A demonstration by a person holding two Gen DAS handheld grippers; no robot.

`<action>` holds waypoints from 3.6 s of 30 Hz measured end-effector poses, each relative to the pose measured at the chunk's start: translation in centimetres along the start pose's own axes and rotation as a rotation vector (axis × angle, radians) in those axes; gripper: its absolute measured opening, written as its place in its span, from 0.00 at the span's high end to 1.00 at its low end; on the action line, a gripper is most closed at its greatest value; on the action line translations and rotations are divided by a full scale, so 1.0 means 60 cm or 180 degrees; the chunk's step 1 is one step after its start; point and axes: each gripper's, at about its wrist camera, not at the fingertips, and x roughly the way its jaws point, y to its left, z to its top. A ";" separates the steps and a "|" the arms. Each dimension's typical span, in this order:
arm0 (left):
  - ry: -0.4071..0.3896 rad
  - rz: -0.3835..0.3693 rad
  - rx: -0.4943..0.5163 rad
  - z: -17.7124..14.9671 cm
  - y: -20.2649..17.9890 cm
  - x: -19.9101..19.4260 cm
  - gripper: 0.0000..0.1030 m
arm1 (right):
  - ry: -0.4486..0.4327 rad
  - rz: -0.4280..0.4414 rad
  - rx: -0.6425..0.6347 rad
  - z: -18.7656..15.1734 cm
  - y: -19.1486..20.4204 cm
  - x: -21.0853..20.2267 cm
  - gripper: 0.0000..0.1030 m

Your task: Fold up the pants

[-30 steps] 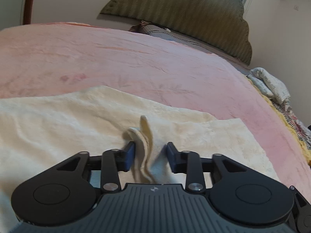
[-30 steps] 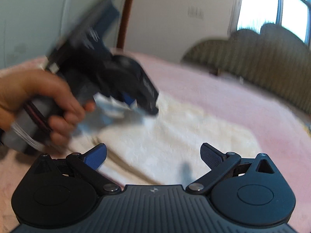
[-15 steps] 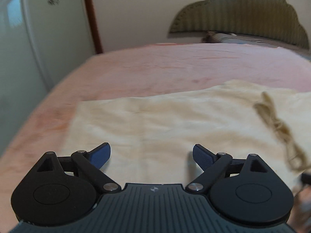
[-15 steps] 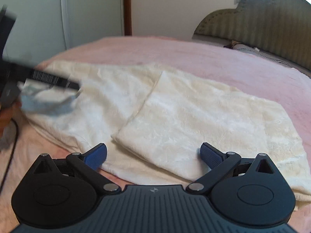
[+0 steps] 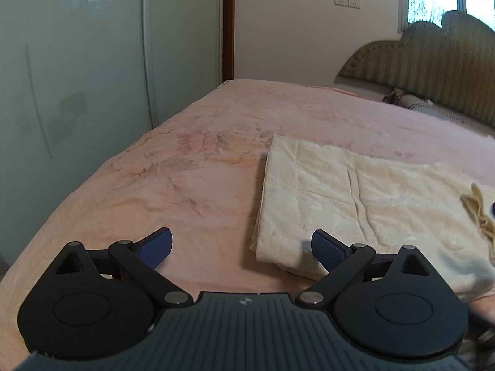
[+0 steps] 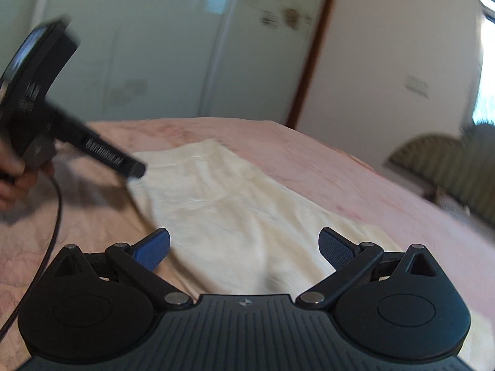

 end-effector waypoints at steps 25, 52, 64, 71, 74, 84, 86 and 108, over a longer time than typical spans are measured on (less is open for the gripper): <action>0.0954 -0.1942 -0.2386 0.024 0.100 0.170 0.01 | 0.0111 -0.0012 -0.1542 0.036 0.153 0.138 0.80; 0.0005 -0.1474 -0.1236 0.098 -0.048 0.047 0.87 | 0.0076 0.0747 0.1051 0.059 -0.114 0.116 0.78; -0.0330 -0.2053 -0.0745 0.118 -0.259 -0.066 0.83 | -0.0542 0.0580 0.1869 -0.001 -0.242 -0.027 0.78; -0.0180 -0.2491 -0.0309 0.103 -0.439 -0.068 0.79 | -0.0657 0.0232 0.2279 -0.078 -0.337 -0.121 0.78; -0.0105 -0.2577 -0.0119 0.086 -0.513 -0.055 0.79 | -0.0626 0.0013 0.2402 -0.114 -0.364 -0.151 0.78; 0.0023 -0.2820 0.0227 0.021 -0.670 -0.021 0.79 | -0.0521 -0.0329 0.2904 -0.209 -0.444 -0.192 0.78; 0.0017 -0.2828 0.0273 0.009 -0.692 -0.018 0.78 | -0.0519 -0.0379 0.2937 -0.220 -0.453 -0.197 0.78; 0.0248 -0.2686 0.0284 0.055 -0.554 0.034 0.18 | 0.0064 -0.1440 0.2971 -0.287 -0.509 -0.255 0.63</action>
